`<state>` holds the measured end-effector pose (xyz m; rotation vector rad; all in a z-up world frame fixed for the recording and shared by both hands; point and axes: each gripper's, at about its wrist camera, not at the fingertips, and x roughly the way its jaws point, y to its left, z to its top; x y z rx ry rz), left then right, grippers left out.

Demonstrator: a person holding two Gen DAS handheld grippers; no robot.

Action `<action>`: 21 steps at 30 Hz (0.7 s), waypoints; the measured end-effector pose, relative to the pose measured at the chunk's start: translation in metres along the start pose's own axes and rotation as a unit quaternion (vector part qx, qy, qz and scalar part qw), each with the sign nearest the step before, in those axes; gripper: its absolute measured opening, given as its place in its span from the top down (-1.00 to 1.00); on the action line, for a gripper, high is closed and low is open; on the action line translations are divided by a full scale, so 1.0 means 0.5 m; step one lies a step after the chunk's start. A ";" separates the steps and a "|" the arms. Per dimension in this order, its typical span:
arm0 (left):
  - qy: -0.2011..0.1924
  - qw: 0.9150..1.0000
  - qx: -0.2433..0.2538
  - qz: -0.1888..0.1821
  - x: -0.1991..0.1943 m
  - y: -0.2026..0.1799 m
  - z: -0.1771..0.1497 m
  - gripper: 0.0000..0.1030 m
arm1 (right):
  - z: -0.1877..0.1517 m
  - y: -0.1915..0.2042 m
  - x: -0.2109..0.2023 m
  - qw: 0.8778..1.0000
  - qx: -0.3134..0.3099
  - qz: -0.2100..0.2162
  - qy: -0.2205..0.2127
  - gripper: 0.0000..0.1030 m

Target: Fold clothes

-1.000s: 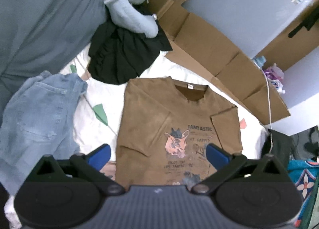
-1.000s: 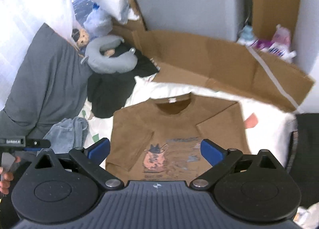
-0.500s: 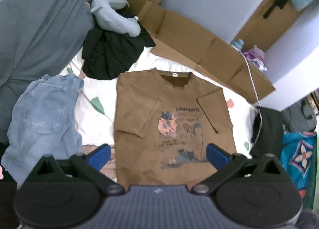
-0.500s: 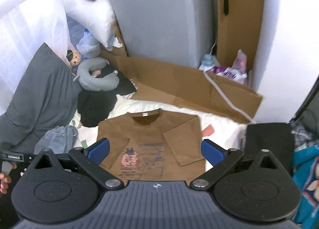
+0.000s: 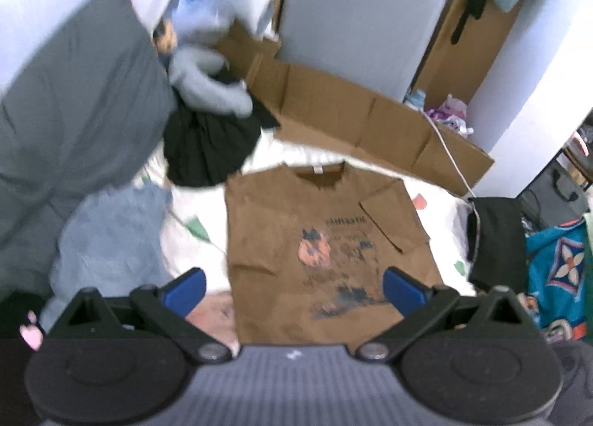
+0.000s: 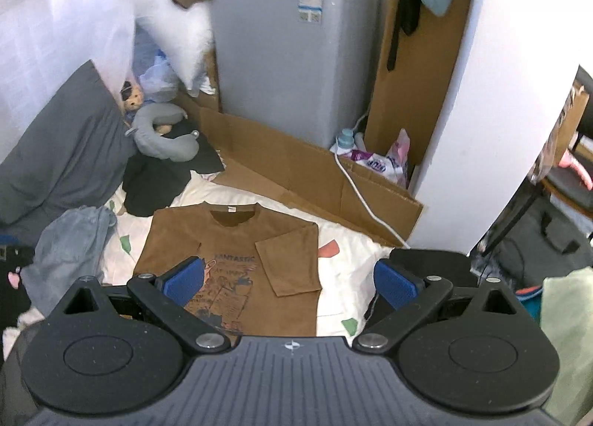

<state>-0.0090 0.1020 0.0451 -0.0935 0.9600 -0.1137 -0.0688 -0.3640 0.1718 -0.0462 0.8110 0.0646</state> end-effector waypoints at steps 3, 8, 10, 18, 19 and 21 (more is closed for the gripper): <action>-0.005 1.000 0.000 0.006 -0.003 0.000 -0.019 -0.99 | -0.010 -0.015 -0.039 1.000 -0.025 0.000 -0.012 -0.96; -0.014 1.000 0.001 0.017 -0.007 -0.001 -0.051 -0.99 | -0.052 -0.047 -0.088 0.999 -0.036 -0.015 -0.018 -0.98; -0.011 1.000 -0.003 0.020 -0.003 0.004 -0.063 -0.99 | -0.079 -0.061 -0.100 0.999 -0.031 -0.018 -0.018 -0.98; -0.025 0.999 0.004 0.021 -0.010 0.006 -0.127 -0.99 | -0.227 -0.111 -0.107 0.999 0.018 -0.014 -0.042 -0.98; -0.028 0.999 0.006 0.019 -0.012 0.005 -0.135 -0.99 | -0.247 -0.116 -0.108 0.998 0.026 -0.011 -0.049 -0.98; -0.028 0.999 0.012 0.025 -0.014 0.005 -0.149 -0.99 | -0.282 -0.120 -0.108 0.998 0.035 -0.012 -0.056 -0.98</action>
